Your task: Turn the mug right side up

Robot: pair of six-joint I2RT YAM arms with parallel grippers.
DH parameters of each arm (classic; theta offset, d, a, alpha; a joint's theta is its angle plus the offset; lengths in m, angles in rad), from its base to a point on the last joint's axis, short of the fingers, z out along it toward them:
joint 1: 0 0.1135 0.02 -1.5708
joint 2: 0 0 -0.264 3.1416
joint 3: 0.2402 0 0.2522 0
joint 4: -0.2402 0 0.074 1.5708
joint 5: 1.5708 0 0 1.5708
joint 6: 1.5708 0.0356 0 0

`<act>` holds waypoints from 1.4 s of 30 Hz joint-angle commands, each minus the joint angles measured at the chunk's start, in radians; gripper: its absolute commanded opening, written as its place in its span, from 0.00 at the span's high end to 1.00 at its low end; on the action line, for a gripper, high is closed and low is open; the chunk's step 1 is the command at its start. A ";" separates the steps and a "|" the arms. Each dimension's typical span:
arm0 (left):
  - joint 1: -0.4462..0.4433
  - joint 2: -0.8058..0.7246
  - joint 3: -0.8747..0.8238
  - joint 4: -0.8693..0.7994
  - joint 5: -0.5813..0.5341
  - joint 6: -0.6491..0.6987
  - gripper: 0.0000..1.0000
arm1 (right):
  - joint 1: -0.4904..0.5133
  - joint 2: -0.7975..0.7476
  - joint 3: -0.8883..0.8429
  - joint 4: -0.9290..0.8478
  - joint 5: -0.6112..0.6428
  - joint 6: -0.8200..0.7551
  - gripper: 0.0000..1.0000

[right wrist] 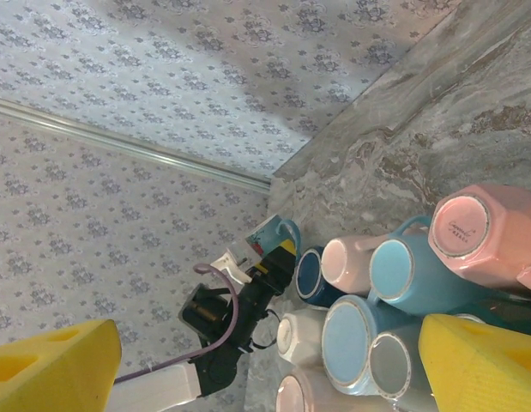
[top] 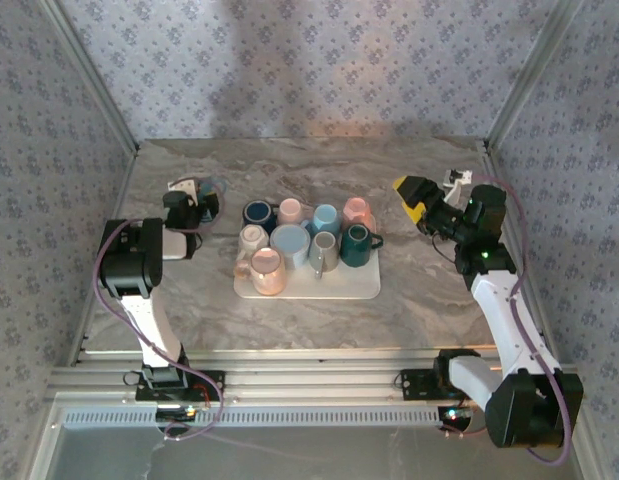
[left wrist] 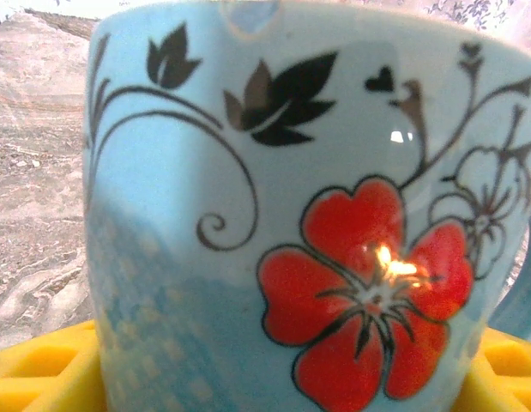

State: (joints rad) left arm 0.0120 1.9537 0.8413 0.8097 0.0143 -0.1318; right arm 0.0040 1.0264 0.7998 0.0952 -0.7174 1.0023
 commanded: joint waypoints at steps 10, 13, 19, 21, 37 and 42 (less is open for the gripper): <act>-0.011 -0.014 0.196 -0.243 0.050 0.039 0.33 | -0.015 0.052 0.036 0.075 0.007 0.008 0.08; -0.014 -0.013 0.182 -0.194 0.056 0.051 0.33 | -0.016 0.055 0.029 0.080 0.004 0.010 0.08; -0.015 0.001 0.084 0.097 0.122 0.077 0.33 | -0.013 0.068 0.043 0.033 -0.008 -0.022 0.08; -0.016 0.013 0.050 0.209 0.133 0.078 0.32 | 0.010 0.083 0.077 -0.030 -0.016 -0.084 0.08; 0.009 -0.235 -0.045 0.334 0.452 -0.026 0.34 | 0.547 0.713 0.777 -0.351 0.133 -0.890 0.29; -0.030 -0.364 -0.022 0.200 0.492 -0.023 0.35 | 0.591 0.921 1.042 -0.369 0.140 -0.877 0.37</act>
State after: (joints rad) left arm 0.0040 1.6657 0.7761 1.0080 0.4332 -0.1406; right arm 0.5888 1.8977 1.7275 -0.2501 -0.5934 0.1699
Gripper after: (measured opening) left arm 0.704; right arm 0.641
